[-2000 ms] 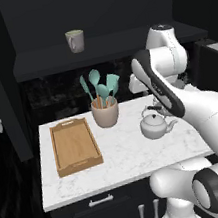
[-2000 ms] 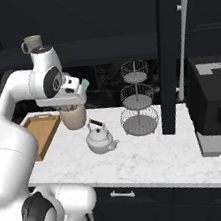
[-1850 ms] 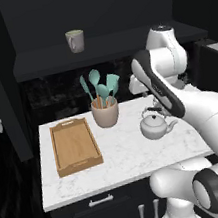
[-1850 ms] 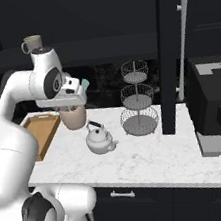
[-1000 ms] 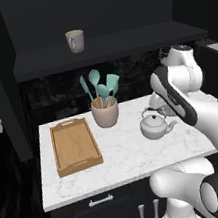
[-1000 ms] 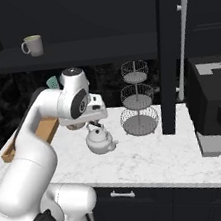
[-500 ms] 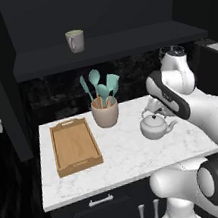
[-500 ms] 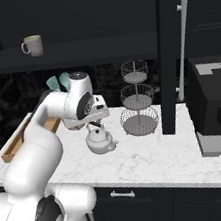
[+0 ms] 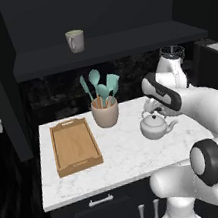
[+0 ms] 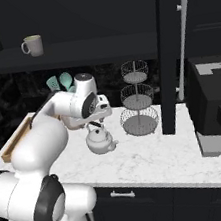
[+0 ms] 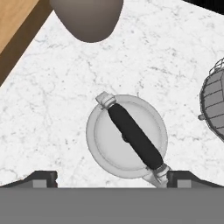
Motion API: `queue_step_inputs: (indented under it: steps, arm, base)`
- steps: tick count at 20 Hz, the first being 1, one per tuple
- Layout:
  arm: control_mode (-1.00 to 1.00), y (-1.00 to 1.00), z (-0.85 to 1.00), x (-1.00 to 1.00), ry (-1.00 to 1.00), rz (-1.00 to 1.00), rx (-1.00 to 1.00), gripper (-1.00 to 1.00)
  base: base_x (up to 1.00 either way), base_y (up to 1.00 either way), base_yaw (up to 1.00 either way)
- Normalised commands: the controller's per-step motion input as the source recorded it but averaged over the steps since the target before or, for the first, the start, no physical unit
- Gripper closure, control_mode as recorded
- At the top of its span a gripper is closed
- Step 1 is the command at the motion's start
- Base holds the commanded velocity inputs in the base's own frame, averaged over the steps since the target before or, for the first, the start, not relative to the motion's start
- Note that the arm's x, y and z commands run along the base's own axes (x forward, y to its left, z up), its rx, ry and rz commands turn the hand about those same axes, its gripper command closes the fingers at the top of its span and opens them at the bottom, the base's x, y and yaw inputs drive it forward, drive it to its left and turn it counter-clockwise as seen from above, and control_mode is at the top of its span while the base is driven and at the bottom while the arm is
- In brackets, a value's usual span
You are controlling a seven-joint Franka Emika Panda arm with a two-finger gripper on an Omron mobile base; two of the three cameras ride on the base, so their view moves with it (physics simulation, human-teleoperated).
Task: Pick the kettle from the counter and place it on the tray. Then pick the mug from the cabinet and place it on the tray. Then close the cabinet doors.
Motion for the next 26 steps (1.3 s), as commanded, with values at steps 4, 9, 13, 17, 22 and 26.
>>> queue_step_inputs:
  steps: [4, 9, 13, 17, 22, 26]
  arm:
    - [-1.00, -0.04, -0.24, 0.20, 0.00, 0.00, 0.00, -1.00]
    - [-1.00, 0.00, -0.28, 0.14, 0.00, 0.00, 0.00, -1.00]
    - [-1.00, 0.00, -0.21, 0.16, 0.00, 0.00, 0.00, -1.00]
    - [-1.00, 0.00, -0.14, 0.18, 0.00, 0.00, 0.00, -1.00]
    - [-1.00, 0.00, -0.15, 0.14, 0.00, 0.00, 0.00, -1.00]
    - [-1.00, 0.00, -0.13, 0.03, 0.00, 0.01, 0.00, 1.00]
  base:
    - [0.00, 0.00, 0.00]
    - [0.00, 0.00, 0.00]
    - [0.00, 0.00, 0.00]
    - [0.00, 0.00, 0.00]
    - [0.00, 0.00, 0.00]
    - [0.00, 0.00, 0.00]
